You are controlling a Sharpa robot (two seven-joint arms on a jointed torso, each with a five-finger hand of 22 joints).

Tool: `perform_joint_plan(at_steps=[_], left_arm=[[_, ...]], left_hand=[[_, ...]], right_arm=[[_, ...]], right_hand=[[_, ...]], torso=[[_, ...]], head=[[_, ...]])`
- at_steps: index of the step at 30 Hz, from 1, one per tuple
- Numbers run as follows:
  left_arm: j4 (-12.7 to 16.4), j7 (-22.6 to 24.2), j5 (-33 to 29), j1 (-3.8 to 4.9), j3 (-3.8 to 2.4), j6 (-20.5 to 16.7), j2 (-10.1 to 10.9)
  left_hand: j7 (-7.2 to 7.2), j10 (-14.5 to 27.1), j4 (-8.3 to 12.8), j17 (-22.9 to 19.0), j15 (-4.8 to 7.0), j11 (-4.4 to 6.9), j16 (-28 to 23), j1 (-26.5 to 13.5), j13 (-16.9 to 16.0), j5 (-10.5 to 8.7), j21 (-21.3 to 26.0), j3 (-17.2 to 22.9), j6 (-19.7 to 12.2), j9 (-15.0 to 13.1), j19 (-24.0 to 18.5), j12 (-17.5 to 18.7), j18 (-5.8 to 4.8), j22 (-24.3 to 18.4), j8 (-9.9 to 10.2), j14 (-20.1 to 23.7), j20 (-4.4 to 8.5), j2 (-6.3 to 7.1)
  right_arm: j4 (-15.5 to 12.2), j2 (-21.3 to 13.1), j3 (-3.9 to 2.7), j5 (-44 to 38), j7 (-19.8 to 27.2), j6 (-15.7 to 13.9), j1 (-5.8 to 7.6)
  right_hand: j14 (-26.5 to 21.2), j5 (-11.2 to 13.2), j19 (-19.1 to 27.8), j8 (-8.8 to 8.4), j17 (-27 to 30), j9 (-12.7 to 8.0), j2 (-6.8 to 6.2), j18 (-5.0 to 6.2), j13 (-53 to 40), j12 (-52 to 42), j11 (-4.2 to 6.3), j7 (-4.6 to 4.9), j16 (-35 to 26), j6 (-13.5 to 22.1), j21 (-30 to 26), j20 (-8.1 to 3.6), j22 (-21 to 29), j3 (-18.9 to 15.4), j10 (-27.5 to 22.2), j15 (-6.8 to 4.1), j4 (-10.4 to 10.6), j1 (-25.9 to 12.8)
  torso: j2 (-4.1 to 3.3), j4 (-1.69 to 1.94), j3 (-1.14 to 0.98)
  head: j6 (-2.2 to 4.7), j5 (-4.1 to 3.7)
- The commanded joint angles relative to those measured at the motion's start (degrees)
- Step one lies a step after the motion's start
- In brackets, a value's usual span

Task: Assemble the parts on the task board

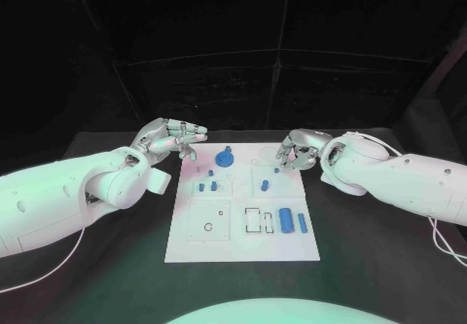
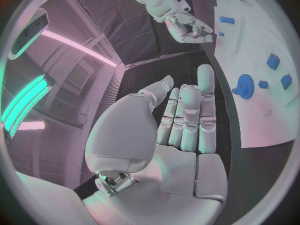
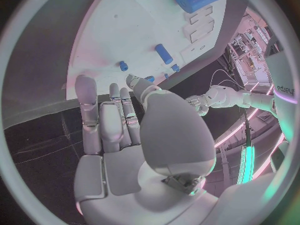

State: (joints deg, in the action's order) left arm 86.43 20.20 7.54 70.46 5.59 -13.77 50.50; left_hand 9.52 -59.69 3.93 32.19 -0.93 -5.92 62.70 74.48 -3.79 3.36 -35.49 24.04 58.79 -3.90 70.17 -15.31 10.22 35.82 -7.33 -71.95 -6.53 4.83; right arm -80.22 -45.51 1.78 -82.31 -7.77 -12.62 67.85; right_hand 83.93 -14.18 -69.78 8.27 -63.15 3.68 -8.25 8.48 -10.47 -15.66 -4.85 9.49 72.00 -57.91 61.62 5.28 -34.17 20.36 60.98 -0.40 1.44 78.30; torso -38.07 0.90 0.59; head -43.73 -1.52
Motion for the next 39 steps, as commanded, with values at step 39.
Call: perform_joint_plan(at_steps=[39], left_arm=[[-0.37, 4.77, -8.41, -0.01, 0.06, 3.14, 0.57]], left_hand=[[0.21, 0.0, -0.35, -4.53, -0.13, -0.05, -2.77, -0.53, -0.03, -0.07, 1.77, -0.86, -0.46, 0.08, -1.24, -0.75, 0.25, -1.08, -0.12, 3.1, -0.17, -0.31]], right_arm=[[2.55, 4.18, -0.03, -9.12, -5.08, 7.16, -1.65]], right_hand=[[1.78, 4.56, -3.44, -0.86, -2.25, 0.43, 2.32, -0.16, 5.0, 0.67, 0.64, -1.08, 1.72, -3.76, 3.53, 0.24, -5.97, 4.0, 4.27, -0.19, -1.48, 2.23]], torso=[[0.0, -0.08, -0.07]], head=[[-0.6, -0.34]])
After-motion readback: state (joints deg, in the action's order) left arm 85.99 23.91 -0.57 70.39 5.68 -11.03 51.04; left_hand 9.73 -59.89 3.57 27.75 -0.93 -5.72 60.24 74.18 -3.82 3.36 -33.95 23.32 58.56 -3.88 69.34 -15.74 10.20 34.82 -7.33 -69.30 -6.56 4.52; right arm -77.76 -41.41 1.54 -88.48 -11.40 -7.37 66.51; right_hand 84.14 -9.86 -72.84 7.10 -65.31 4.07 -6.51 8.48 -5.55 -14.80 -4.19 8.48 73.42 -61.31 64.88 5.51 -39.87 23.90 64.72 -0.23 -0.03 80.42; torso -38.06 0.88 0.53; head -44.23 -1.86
